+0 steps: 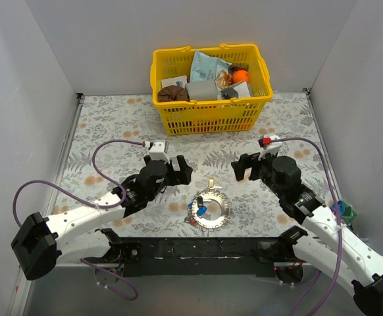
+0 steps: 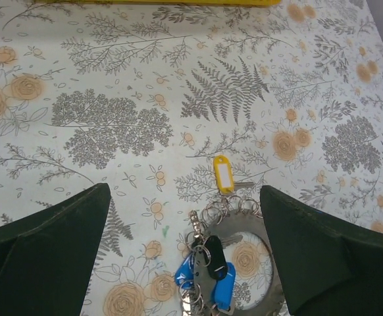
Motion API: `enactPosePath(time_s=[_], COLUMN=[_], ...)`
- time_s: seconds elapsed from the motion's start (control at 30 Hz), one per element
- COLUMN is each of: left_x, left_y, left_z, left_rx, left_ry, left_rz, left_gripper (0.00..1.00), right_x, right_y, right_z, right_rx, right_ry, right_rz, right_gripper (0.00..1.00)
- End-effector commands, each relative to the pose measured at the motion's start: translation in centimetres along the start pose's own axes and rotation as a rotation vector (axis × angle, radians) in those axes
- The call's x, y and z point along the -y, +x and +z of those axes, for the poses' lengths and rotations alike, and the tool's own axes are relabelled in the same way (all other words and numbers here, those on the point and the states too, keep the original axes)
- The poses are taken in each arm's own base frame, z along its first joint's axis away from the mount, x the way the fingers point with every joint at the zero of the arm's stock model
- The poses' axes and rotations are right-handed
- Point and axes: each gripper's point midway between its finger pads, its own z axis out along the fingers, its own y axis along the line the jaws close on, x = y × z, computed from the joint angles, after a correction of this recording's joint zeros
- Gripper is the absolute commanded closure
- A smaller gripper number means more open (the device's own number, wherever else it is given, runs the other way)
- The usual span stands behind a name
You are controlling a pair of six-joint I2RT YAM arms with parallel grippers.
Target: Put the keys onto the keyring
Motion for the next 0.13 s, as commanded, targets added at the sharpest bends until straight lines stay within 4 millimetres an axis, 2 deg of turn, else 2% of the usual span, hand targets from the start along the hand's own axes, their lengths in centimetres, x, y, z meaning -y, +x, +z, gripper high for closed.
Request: enactPosePath(time_s=[0.0, 0.1], left_x=[-0.9, -1.8], left_y=[-1.5, -2.5], left_z=[-0.9, -1.1], left_rx=[0.068, 0.121], left_ry=[-0.027, -0.069], left_rz=[0.036, 0.048], left_gripper=[0.02, 0.02], right_x=[3.3, 4.3], right_y=[-1.7, -2.4], right_z=[-0.1, -0.2], right_rx=[0.139, 0.194], right_ry=[0.193, 0.245], right_rz=[0.100, 0.105], right_gripper=[0.02, 0.02])
